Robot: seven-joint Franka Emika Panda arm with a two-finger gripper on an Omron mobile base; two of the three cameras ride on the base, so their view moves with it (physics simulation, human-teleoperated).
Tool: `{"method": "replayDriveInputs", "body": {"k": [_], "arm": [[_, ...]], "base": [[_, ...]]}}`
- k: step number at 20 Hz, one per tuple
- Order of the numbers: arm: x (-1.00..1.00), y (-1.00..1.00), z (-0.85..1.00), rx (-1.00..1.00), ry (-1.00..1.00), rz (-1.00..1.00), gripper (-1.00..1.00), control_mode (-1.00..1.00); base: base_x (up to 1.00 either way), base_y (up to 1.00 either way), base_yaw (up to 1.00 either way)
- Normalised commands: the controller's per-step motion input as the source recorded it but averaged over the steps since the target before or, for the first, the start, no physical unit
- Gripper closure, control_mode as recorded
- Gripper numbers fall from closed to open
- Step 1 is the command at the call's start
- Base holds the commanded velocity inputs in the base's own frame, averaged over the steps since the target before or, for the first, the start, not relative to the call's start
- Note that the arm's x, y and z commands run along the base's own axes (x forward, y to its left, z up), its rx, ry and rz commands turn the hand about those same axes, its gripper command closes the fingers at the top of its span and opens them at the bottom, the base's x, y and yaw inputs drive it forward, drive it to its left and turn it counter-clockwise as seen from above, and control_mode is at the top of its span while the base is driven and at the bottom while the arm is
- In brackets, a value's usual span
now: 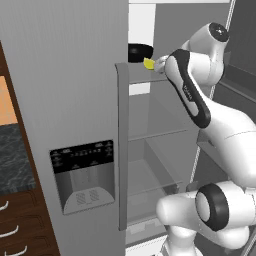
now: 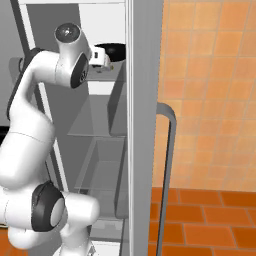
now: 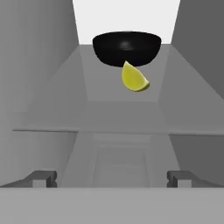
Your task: Grab a lemon wedge from the fridge and one ice cube from the ice bowl, and put them in the glass of lemonade.
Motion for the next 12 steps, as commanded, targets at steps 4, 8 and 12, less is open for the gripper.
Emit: {"method": "replayDriveInputs", "body": {"k": [4, 8, 12], "arm": [[0.46, 0.00, 0.12, -0.06, 0.01, 0.02, -1.00, -1.00], [0.52, 0.00, 0.00, -0.05, 0.00, 0.00, -1.00, -1.00], [0.66, -0.01, -0.09, 0.00, 0.00, 0.00, -1.00, -1.00]], "base": [[0.00, 0.00, 0.00], [0.00, 0.00, 0.00], [0.00, 0.00, 0.00]]}}
